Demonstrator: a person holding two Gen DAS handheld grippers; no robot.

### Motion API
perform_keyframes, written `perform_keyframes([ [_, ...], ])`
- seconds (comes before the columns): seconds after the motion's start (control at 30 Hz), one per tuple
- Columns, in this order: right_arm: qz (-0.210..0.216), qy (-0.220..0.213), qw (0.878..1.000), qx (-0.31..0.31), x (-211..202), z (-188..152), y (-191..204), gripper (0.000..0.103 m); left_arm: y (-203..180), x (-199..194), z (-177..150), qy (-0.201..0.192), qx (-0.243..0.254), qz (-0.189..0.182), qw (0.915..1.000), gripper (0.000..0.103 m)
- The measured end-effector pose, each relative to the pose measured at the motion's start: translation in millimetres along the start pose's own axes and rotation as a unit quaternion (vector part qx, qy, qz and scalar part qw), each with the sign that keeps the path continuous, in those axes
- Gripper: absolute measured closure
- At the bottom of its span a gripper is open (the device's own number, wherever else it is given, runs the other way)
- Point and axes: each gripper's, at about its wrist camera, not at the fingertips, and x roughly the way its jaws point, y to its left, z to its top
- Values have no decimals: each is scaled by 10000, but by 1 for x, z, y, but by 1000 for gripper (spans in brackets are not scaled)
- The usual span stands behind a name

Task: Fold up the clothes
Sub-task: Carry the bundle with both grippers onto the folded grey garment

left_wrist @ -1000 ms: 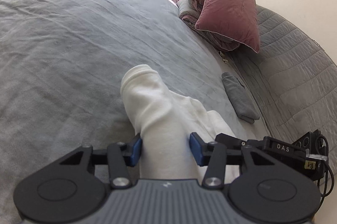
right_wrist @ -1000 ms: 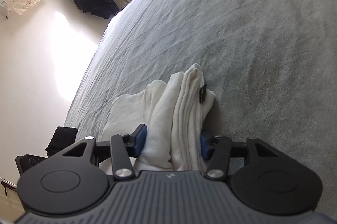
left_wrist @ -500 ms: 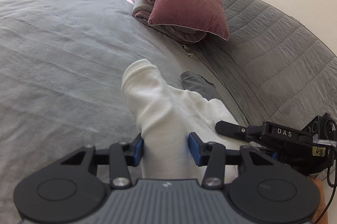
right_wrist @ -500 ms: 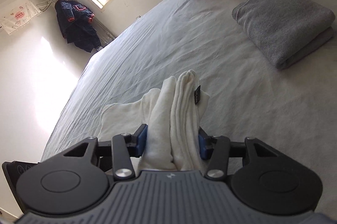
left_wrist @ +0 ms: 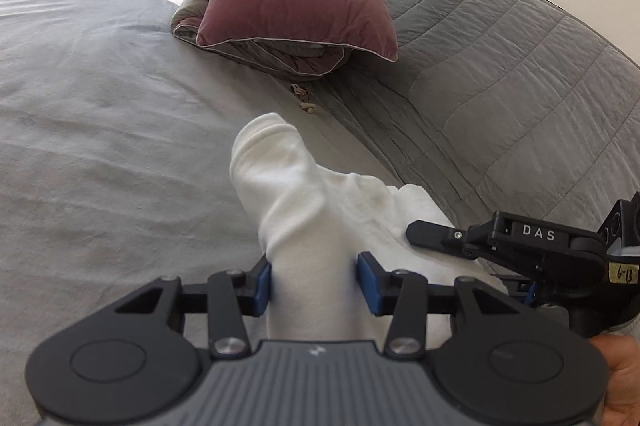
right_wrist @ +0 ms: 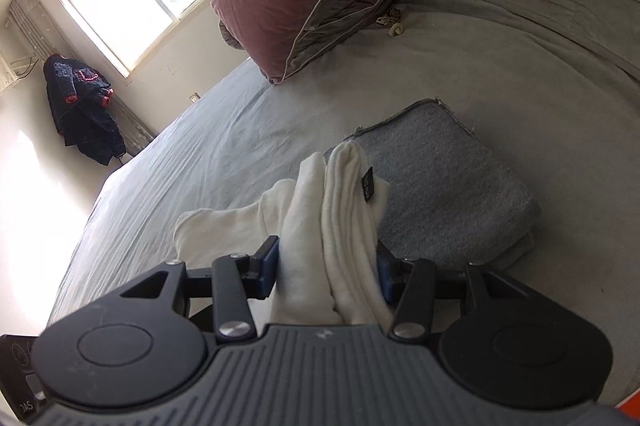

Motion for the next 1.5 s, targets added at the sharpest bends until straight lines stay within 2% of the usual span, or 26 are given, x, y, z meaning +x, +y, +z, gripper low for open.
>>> perform_keyframes([
  [0.3, -336, -358, 9986, -214, 11, 54, -27, 52, -36, 59, 20, -121, -72, 31, 9999, 58],
  [0.43, -288, -488, 9984, -65, 17, 66, -44, 52, -37, 78, 15, -61, -285, 36, 9996, 58],
  [0.5, -291, -491, 9984, -30, 24, 69, -55, 52, -37, 90, 7, -7, -323, 141, 9994, 57],
  [0.6, -508, -434, 9977, 74, 39, 63, -72, 51, -40, 95, -1, -117, -80, 272, 9995, 51],
  [0.7, -603, -552, 9965, 173, 42, 53, -80, 42, -39, 90, 2, -153, 106, 298, 9994, 44],
  [0.8, -659, -800, 9944, 205, 36, 49, -82, 37, -43, 75, 13, -556, 493, 492, 9960, 45],
  [0.87, -739, -1044, 9917, 155, 25, 52, -79, 37, -47, 66, 24, -948, 804, 588, 9905, 46],
  [0.93, -775, -1387, 9873, -10, 15, 55, -70, 37, -51, 63, 36, -1168, 1023, 598, 9861, 46],
  [1.0, -841, -1776, 9800, -315, 9, 58, -58, 39, -54, 69, 46, -1171, 1168, 506, 9849, 57],
  [1.1, -686, -1864, 9781, -628, 15, 61, -47, 48, -57, 84, 51, -1011, 1416, 412, 9839, 67],
  [1.17, -643, -1764, 9788, -821, 26, 57, -42, 53, -54, 98, 48, -863, 1579, 515, 9823, 71],
  [1.3, -883, -1544, 9806, -821, 50, 46, -54, 61, -38, 123, 42, -569, 1625, 691, 9826, 77],
  [1.37, -998, -1465, 9817, -701, 60, 39, -66, 66, -29, 133, 37, -407, 1627, 707, 9833, 77],
  [1.43, -984, -1474, 9827, -528, 68, 32, -78, 67, -22, 142, 31, -287, 1637, 728, 9834, 77],
  [1.5, -916, -1553, 9830, -333, 70, 29, -84, 67, -23, 143, 26, -334, 1683, 770, 9822, 77],
])
